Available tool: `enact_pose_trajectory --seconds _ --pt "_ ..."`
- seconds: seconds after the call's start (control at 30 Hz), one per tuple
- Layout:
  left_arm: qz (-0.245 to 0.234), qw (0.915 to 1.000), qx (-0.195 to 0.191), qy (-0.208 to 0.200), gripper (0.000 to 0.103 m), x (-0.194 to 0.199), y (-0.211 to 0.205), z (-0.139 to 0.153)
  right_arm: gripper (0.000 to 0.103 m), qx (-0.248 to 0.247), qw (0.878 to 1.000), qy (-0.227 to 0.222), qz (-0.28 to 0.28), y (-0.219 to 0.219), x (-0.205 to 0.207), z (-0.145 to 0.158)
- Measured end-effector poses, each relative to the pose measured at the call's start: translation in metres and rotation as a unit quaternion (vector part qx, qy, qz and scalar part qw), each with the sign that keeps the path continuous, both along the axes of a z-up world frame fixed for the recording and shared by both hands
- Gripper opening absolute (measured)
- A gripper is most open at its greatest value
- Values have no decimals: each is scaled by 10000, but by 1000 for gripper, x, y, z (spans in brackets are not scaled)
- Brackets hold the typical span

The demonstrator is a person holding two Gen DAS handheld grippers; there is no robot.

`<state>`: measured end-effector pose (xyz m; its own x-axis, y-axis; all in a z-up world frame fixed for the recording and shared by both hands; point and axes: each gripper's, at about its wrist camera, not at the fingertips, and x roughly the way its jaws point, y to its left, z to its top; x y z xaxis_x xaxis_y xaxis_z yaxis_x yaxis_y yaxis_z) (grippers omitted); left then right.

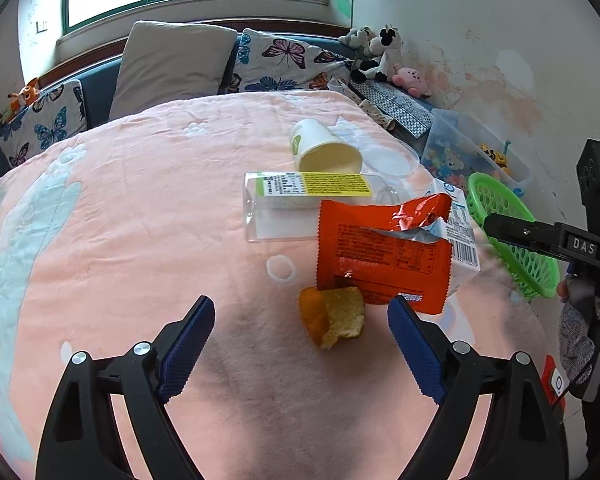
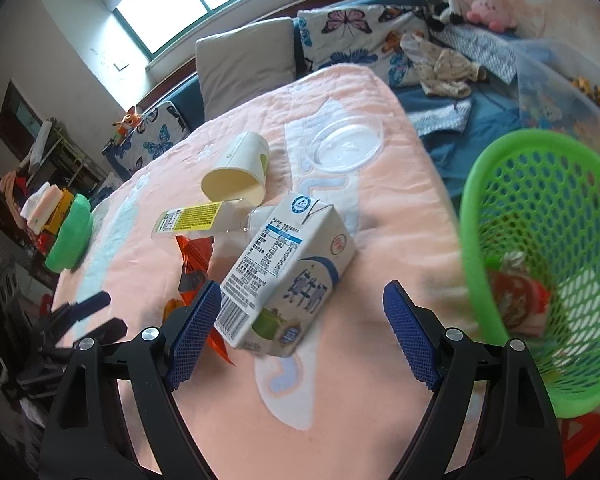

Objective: Collect trash
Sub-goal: 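Grasp the white milk carton with the right tool, then grasp the bread crust with the left tool while the right tool lifts the carton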

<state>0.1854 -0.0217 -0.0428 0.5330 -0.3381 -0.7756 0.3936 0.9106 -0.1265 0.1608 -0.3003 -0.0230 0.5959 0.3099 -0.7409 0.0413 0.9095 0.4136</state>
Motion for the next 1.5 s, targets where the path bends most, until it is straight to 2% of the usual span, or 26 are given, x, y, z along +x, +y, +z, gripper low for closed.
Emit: enact_pose_trajectory --seconds 0.33,0.97,1.23,1.5 --pt "58 9999 -76 99 85 4 9 -8 83 650 9969 433 -88 -1 22 -21" --pt "97 9994 -189 283 86 11 17 -20 87 1542 9840 875 -196 4 51 -50" --pt "116 9992 -223 326 86 14 16 -22 83 1527 9852 778 -103 5 49 -47" --pt "-92 9993 -231 283 87 10 3 -21 83 1320 9897 543 -130 -5 34 -31"
